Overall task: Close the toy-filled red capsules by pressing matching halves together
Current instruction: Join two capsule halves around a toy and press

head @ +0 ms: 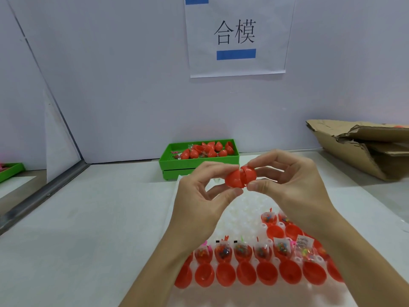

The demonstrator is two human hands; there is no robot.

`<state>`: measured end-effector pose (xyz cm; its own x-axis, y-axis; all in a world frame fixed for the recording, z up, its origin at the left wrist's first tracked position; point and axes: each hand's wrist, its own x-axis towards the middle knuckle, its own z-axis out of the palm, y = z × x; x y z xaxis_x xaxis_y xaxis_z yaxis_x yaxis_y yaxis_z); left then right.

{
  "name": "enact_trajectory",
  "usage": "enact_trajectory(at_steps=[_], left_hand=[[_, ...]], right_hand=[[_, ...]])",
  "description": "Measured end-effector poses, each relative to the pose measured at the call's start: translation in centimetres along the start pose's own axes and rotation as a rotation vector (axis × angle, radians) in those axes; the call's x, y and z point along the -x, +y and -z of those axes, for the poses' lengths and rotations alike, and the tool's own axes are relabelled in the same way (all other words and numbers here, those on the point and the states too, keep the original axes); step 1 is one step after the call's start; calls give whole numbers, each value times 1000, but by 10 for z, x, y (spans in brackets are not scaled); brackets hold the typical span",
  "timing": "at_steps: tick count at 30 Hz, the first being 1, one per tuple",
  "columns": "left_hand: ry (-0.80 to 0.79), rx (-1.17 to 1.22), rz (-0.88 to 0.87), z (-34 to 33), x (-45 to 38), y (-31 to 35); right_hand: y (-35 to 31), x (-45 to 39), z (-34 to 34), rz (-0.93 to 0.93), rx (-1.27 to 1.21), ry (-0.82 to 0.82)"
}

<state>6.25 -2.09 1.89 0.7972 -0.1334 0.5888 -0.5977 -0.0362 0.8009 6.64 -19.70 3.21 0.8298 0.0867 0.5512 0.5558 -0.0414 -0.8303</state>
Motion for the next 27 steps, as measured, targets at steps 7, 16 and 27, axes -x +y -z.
enact_trajectory(at_steps=[7,16,27], left_hand=[[31,-124,-23,2,-2,0],[69,-160,-32,-3,0,4],[107,-273,-105,-6,2,0]], right_hand=[[3,-1,0,52,45,-12],[6,-3,5,93,0,-35],[10,-1,2,114,55,-49]])
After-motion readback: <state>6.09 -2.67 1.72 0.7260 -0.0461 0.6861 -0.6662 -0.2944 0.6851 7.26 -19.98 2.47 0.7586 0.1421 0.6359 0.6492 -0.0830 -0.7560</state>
